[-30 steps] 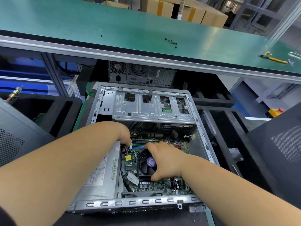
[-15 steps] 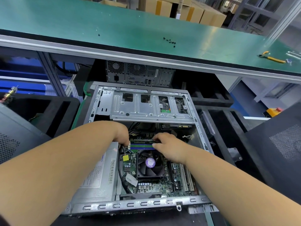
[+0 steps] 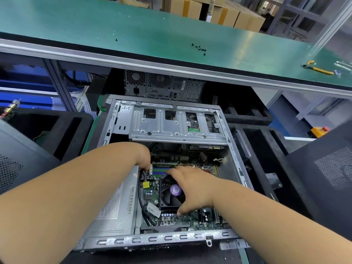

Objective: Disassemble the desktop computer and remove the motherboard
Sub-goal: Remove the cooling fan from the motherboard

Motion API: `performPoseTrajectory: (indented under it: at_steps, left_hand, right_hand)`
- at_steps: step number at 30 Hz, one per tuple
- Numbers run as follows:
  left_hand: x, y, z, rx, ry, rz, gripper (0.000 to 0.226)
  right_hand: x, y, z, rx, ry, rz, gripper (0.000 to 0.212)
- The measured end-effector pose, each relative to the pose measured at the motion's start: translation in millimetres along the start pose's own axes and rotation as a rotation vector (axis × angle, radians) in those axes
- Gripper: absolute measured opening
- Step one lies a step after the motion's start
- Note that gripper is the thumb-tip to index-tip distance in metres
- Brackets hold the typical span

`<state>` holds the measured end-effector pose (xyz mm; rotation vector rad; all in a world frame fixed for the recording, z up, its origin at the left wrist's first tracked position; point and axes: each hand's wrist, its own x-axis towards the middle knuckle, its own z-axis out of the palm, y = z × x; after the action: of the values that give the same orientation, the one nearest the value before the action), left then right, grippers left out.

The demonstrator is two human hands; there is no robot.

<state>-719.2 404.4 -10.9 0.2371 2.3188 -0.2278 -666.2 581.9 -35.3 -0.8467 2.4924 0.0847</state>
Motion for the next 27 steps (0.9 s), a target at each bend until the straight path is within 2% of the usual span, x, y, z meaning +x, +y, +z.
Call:
performPoseTrajectory:
  at_steps: [3, 6, 10, 13, 15, 19, 27]
  left_hand:
    - [-7, -6, -2, -0.081, 0.031, -0.004, 0.055]
    - [-12, -15, -3, -0.083, 0.063, 0.031, 0.07]
    - [-30, -16, -5, -0.11, 0.107, 0.107, 0.059]
    - [-44, -12, -1, -0.255, 0.259, 0.24, 0.043]
    - [-49, -7, 3, -0.273, 0.337, 0.305, 0.041]
    - [-47, 3, 15, -0.099, 0.33, 0.288, 0.038]
    - [-18, 12, 12, 0.338, 0.133, 0.107, 0.031]
  right_hand:
    - [-3, 0, 1, -0.025, 0.081, 0.011, 0.096]
    - [-11, 6, -3, 0.039, 0.121, 0.03, 0.094]
    - [-25, 8, -10, 0.064, 0.167, 0.021, 0.094]
    - [-36, 7, -19, 0.089, 0.195, 0.016, 0.092]
    - [-42, 7, -24, 0.108, 0.215, 0.014, 0.091]
    - [-48, 6, -29, 0.131, 0.241, 0.032, 0.09]
    - [-38, 8, -17, 0.289, 0.254, 0.106, 0.092]
